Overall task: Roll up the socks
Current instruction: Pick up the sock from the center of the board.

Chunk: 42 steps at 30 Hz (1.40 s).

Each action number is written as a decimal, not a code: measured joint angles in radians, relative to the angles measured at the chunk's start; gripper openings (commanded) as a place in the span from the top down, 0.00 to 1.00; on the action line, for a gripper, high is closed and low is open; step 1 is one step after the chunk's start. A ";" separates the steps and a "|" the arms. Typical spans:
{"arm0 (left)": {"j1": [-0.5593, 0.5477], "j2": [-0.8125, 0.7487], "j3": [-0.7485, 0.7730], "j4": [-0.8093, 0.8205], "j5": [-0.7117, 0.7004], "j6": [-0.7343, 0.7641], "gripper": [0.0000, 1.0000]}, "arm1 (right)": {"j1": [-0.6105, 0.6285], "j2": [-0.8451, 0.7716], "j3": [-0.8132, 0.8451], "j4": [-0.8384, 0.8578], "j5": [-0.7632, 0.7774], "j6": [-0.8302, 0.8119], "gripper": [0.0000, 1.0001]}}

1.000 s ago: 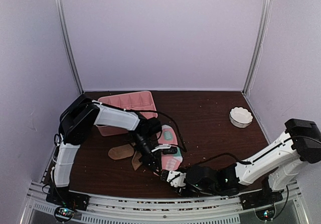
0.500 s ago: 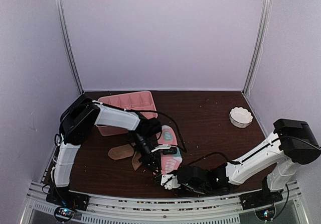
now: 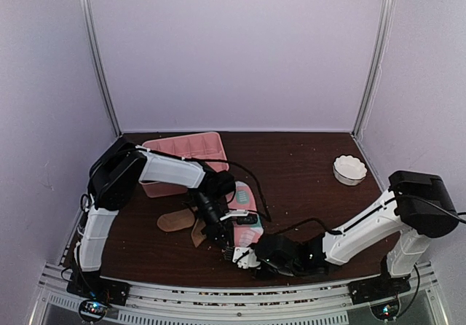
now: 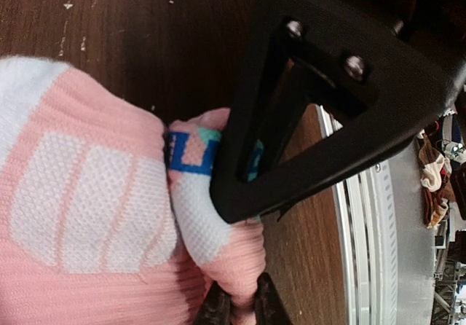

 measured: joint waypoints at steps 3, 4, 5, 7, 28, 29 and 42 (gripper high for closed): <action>0.000 0.005 0.018 -0.014 -0.017 0.002 0.90 | -0.011 0.009 0.009 0.004 -0.018 0.026 0.71; 0.000 0.006 0.022 -0.020 -0.023 0.003 0.89 | -0.015 0.013 0.012 0.005 -0.025 0.037 0.71; 0.000 0.007 0.026 -0.025 -0.028 0.003 0.88 | -0.019 0.016 0.015 0.008 -0.032 0.047 0.72; 0.000 0.007 0.031 -0.031 -0.039 0.004 0.85 | -0.027 0.021 0.017 0.013 -0.047 0.068 0.73; -0.003 -0.238 -0.211 0.189 -0.247 0.006 0.33 | -0.129 0.110 0.035 0.141 -0.265 0.327 0.88; -0.003 -0.257 -0.233 0.214 -0.260 0.005 0.33 | -0.129 0.113 0.034 0.150 -0.272 0.336 0.89; -0.017 -0.432 -0.436 0.504 -0.350 0.027 0.37 | -0.130 0.143 0.004 0.267 -0.409 0.446 0.92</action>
